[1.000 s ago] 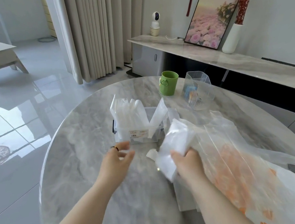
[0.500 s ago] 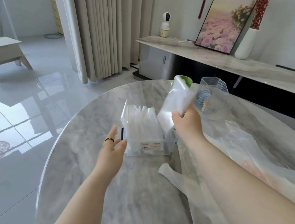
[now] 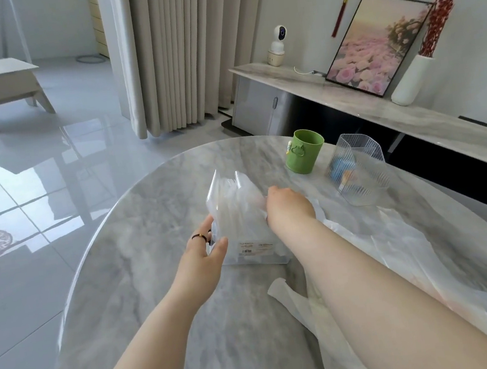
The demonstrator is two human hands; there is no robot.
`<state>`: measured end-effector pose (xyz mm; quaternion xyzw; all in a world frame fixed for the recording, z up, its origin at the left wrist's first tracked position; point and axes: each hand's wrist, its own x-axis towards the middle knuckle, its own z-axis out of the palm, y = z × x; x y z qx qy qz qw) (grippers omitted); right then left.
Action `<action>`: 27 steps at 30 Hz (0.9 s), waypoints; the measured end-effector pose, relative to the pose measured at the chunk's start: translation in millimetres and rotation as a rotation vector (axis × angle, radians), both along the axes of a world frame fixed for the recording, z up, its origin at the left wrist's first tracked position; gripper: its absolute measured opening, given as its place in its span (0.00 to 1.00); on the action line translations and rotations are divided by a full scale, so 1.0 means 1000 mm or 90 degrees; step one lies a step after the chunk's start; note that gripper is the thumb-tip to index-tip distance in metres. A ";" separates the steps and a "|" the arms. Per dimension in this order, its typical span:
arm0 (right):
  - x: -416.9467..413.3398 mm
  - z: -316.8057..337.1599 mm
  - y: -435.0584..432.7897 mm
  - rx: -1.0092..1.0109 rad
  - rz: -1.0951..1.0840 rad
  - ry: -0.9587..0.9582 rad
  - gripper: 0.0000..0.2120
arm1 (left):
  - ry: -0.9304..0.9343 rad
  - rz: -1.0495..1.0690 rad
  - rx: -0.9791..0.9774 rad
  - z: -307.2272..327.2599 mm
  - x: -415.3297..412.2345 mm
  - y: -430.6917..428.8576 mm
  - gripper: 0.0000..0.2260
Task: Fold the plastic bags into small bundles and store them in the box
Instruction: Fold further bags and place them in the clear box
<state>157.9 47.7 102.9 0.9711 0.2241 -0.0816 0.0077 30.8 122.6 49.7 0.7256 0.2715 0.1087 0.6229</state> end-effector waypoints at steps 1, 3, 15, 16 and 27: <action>0.001 0.000 0.002 -0.022 -0.007 0.039 0.17 | -0.001 -0.002 0.002 0.000 0.000 0.000 0.22; 0.001 0.001 0.005 -0.087 0.005 0.123 0.13 | 0.000 -0.008 0.002 0.000 0.000 0.000 0.22; 0.006 0.011 -0.001 0.073 0.030 0.359 0.18 | -0.025 -0.009 0.059 0.006 0.000 -0.003 0.21; 0.008 0.012 -0.006 0.091 0.027 0.362 0.19 | -0.031 0.002 0.078 0.007 0.000 -0.004 0.23; -0.001 0.010 -0.040 0.263 -0.009 0.215 0.18 | -0.024 0.055 0.266 0.009 0.013 -0.019 0.24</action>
